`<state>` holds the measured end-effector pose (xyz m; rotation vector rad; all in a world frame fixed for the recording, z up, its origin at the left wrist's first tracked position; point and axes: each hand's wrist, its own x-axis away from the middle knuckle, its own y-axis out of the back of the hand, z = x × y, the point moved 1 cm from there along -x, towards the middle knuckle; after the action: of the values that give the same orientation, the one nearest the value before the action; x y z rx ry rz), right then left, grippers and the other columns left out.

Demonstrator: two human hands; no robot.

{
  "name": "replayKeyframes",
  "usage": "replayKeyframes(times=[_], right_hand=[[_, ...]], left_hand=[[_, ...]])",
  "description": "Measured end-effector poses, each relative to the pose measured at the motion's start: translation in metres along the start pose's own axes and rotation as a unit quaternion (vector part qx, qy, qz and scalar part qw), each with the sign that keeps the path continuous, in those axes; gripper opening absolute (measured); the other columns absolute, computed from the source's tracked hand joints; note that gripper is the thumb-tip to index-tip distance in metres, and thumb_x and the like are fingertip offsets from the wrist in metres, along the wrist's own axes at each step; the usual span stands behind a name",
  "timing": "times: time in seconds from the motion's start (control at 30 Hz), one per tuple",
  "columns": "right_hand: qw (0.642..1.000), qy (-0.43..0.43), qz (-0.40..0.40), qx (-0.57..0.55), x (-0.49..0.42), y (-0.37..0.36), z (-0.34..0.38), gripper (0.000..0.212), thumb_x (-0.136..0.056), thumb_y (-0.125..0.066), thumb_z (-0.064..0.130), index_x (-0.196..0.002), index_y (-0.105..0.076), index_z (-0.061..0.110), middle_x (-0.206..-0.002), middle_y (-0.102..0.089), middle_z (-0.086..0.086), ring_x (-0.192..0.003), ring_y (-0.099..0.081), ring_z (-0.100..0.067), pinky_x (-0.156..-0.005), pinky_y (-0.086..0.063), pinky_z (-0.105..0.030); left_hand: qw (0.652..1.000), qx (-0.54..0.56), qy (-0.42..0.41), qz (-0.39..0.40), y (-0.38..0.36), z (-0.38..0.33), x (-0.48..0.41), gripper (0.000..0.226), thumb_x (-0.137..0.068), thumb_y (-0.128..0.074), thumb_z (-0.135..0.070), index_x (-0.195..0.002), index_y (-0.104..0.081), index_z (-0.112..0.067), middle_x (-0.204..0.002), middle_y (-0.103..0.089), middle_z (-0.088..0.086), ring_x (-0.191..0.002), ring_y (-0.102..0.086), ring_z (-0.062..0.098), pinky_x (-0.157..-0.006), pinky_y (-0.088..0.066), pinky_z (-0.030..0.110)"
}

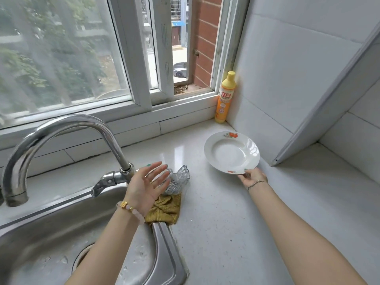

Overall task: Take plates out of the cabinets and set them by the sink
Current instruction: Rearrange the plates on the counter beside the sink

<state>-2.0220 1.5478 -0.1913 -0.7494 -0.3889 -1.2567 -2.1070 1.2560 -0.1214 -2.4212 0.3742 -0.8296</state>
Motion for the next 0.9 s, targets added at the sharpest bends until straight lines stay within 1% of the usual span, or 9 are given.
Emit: replayKeyframes(times=[0.17, 0.27, 0.37, 0.5, 0.7, 0.73, 0.8, 0.83, 0.9], right_hand=[[1.0, -0.006, -0.004, -0.013, -0.015, -0.002, -0.003, 0.052, -0.084, -0.033, -0.025, -0.129, -0.048, -0.004, -0.137, -0.049, -0.022, -0.126, -0.045, -0.041, -0.099, -0.039, -0.059], [1.0, -0.012, -0.009, -0.019, -0.023, -0.002, -0.003, 0.052, -0.086, -0.033, -0.023, -0.13, -0.049, -0.001, -0.138, -0.049, -0.021, -0.128, -0.044, -0.04, -0.101, -0.038, -0.059], [0.999, -0.02, -0.013, -0.045, -0.032, -0.001, -0.006, 0.054, -0.084, -0.032, -0.024, -0.129, -0.049, 0.0, -0.137, -0.049, -0.021, -0.127, -0.044, -0.042, -0.098, -0.039, -0.061], [0.997, -0.023, -0.02, -0.064, -0.041, 0.002, -0.008, 0.046, -0.085, -0.035, -0.023, -0.117, -0.055, 0.003, -0.135, -0.05, -0.021, -0.126, -0.045, -0.041, -0.099, -0.039, -0.06], [0.997, -0.029, -0.012, -0.065, -0.045, 0.004, -0.011, 0.046, -0.086, -0.037, -0.021, -0.124, -0.053, 0.001, -0.136, -0.05, -0.02, -0.127, -0.045, -0.038, -0.102, -0.039, -0.056], [0.997, -0.032, -0.011, -0.066, -0.045, 0.004, -0.011, 0.043, -0.087, -0.037, -0.02, -0.121, -0.055, 0.001, -0.136, -0.05, -0.019, -0.127, -0.045, -0.037, -0.103, -0.038, -0.054], [0.997, -0.042, -0.006, -0.063, -0.044, 0.005, -0.012, 0.032, -0.089, -0.038, -0.016, -0.106, -0.057, 0.003, -0.138, -0.049, -0.016, -0.128, -0.046, -0.033, -0.104, -0.04, -0.048], [0.997, -0.048, 0.001, -0.066, -0.041, 0.006, -0.012, 0.029, -0.091, -0.039, -0.013, -0.106, -0.057, 0.004, -0.14, -0.048, -0.015, -0.128, -0.046, -0.031, -0.103, -0.041, -0.045], [0.996, -0.056, 0.022, -0.066, -0.03, 0.009, -0.012, 0.035, -0.095, -0.041, -0.006, -0.127, -0.049, 0.004, -0.145, -0.044, -0.012, -0.131, -0.044, -0.028, -0.105, -0.039, -0.041]], left_hand=[[1.0, 0.005, 0.006, 0.008, -0.005, 0.001, -0.014, 0.024, -0.096, -0.042, -0.016, -0.106, -0.061, -0.004, -0.102, -0.066, 0.012, -0.092, -0.065, 0.025, -0.073, -0.059, 0.035], [1.0, 0.012, 0.006, 0.01, -0.007, 0.0, -0.02, 0.023, -0.096, -0.044, -0.015, -0.107, -0.06, -0.003, -0.103, -0.066, 0.013, -0.092, -0.065, 0.025, -0.074, -0.059, 0.035], [1.0, 0.019, 0.002, 0.012, -0.008, 0.001, -0.025, 0.024, -0.096, -0.044, -0.015, -0.108, -0.06, -0.002, -0.104, -0.065, 0.013, -0.092, -0.065, 0.025, -0.074, -0.059, 0.035], [1.0, 0.021, 0.006, 0.014, -0.009, 0.005, -0.029, 0.024, -0.096, -0.043, -0.014, -0.107, -0.059, -0.001, -0.104, -0.065, 0.014, -0.092, -0.065, 0.025, -0.075, -0.059, 0.035], [1.0, 0.019, 0.008, 0.02, -0.008, 0.01, -0.032, 0.024, -0.096, -0.043, -0.016, -0.107, -0.059, -0.001, -0.103, -0.066, 0.013, -0.089, -0.066, 0.025, -0.074, -0.059, 0.035], [1.0, 0.016, 0.008, 0.021, -0.008, 0.01, -0.032, 0.024, -0.096, -0.043, -0.016, -0.107, -0.06, -0.002, -0.103, -0.066, 0.013, -0.089, -0.066, 0.024, -0.074, -0.059, 0.035], [1.0, 0.009, 0.007, 0.025, -0.009, 0.011, -0.031, 0.025, -0.096, -0.042, -0.017, -0.107, -0.06, -0.003, -0.103, -0.066, 0.013, -0.091, -0.066, 0.025, -0.073, -0.059, 0.034], [1.0, 0.009, 0.007, 0.026, -0.01, 0.011, -0.031, 0.025, -0.096, -0.042, -0.017, -0.106, -0.06, -0.003, -0.104, -0.066, 0.013, -0.091, -0.066, 0.025, -0.074, -0.059, 0.034], [1.0, 0.01, 0.009, 0.027, -0.011, 0.011, -0.029, 0.025, -0.096, -0.043, -0.017, -0.106, -0.061, -0.003, -0.104, -0.066, 0.013, -0.092, -0.066, 0.026, -0.075, -0.059, 0.036]])
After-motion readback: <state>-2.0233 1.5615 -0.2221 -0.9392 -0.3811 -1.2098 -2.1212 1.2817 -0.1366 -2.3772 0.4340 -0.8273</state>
